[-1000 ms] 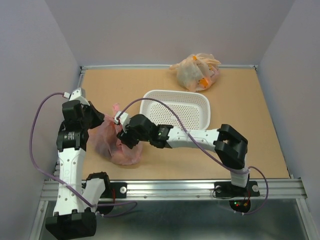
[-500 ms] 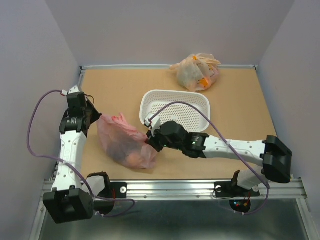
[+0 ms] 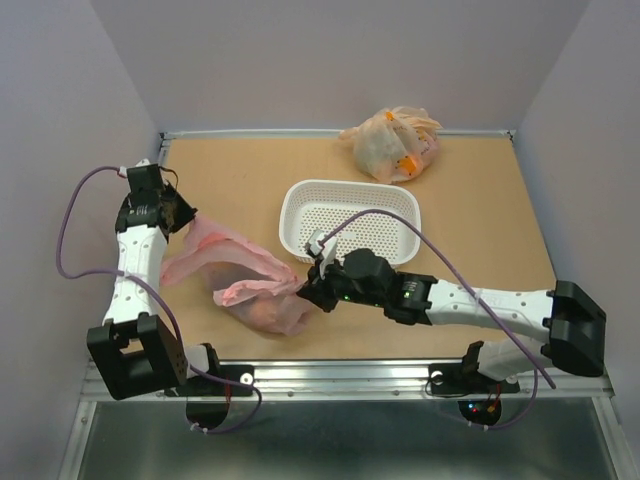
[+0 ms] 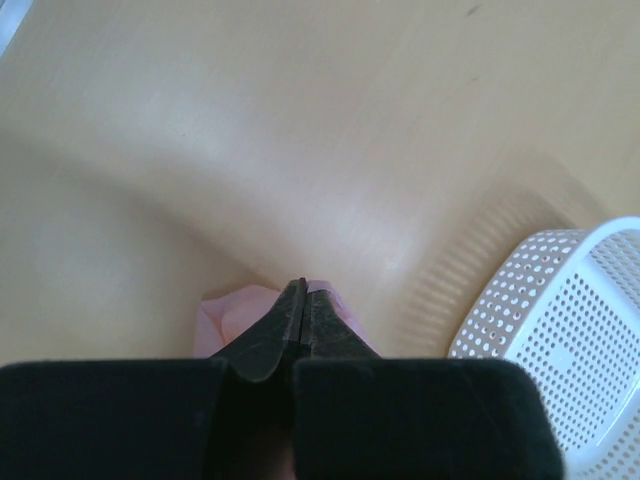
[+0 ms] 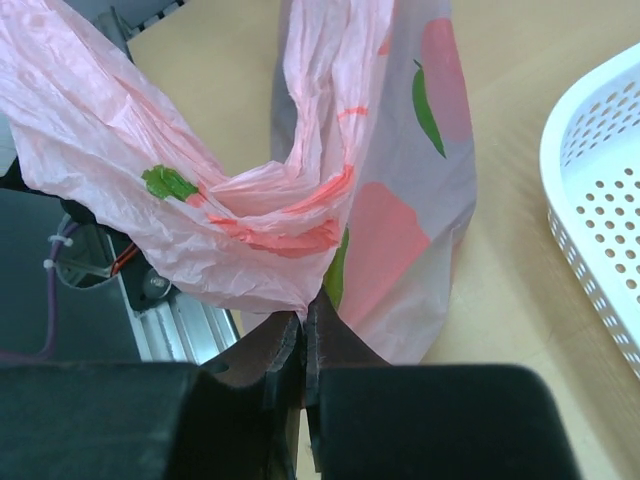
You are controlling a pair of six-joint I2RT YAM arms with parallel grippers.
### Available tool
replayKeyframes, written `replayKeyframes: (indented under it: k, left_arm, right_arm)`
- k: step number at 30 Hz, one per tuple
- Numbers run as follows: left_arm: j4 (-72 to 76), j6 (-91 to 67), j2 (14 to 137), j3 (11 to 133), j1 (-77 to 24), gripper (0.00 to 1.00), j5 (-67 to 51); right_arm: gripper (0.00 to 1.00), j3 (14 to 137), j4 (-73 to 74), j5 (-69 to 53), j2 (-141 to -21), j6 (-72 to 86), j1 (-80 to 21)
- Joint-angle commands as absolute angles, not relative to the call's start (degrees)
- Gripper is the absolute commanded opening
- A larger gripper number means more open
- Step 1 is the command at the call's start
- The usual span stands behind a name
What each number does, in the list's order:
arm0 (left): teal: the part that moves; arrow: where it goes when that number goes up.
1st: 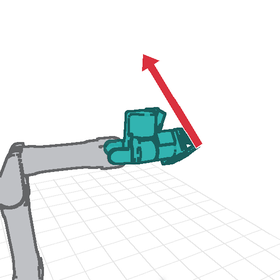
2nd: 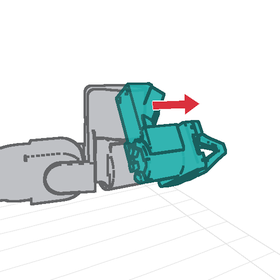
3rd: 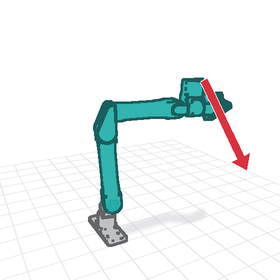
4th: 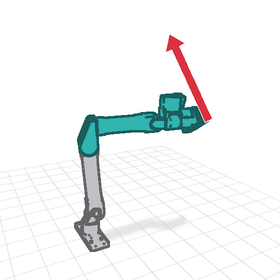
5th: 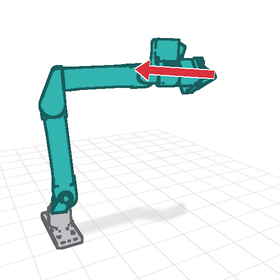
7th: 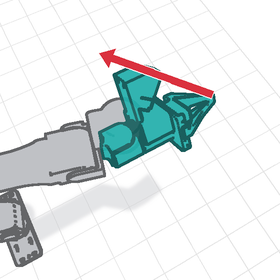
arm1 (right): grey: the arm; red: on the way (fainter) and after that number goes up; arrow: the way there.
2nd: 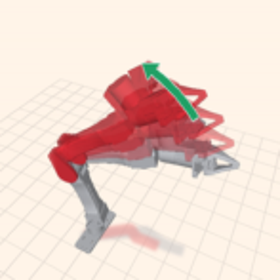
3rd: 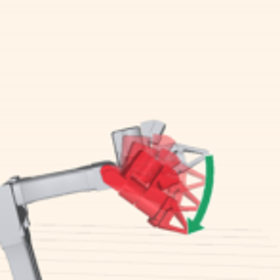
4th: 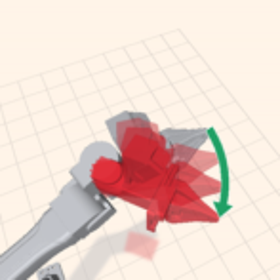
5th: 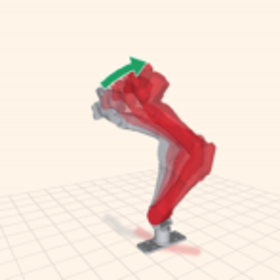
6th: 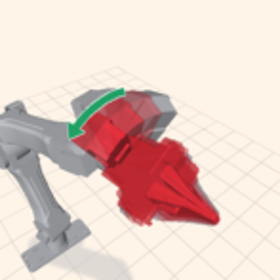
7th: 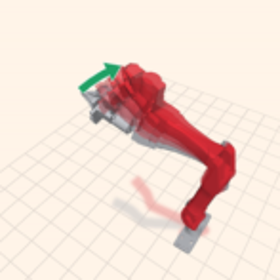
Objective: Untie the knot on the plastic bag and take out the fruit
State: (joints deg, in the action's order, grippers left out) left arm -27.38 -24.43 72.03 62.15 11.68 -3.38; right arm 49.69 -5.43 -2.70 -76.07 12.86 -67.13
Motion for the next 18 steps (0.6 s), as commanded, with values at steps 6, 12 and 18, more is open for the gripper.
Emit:
replayKeyframes:
  k: [6, 12, 18]
  left_arm:
    - [-14.9, -22.3, 62.1, 64.8, 13.8, 0.89, -6.4]
    - [-25.4, -25.5, 49.0, 58.6, 13.5, 0.95, -5.2]
    - [-30.8, -29.3, 42.2, 50.7, 10.2, 0.94, -10.5]
  right_arm:
    - [0.59, 57.0, -4.0, -3.3, -80.7, 11.8, -67.7]
    - [0.90, 60.1, -2.4, -0.4, -78.5, 9.8, -67.7]
    - [0.91, 69.0, 3.7, 7.8, -79.7, 6.3, -67.7]
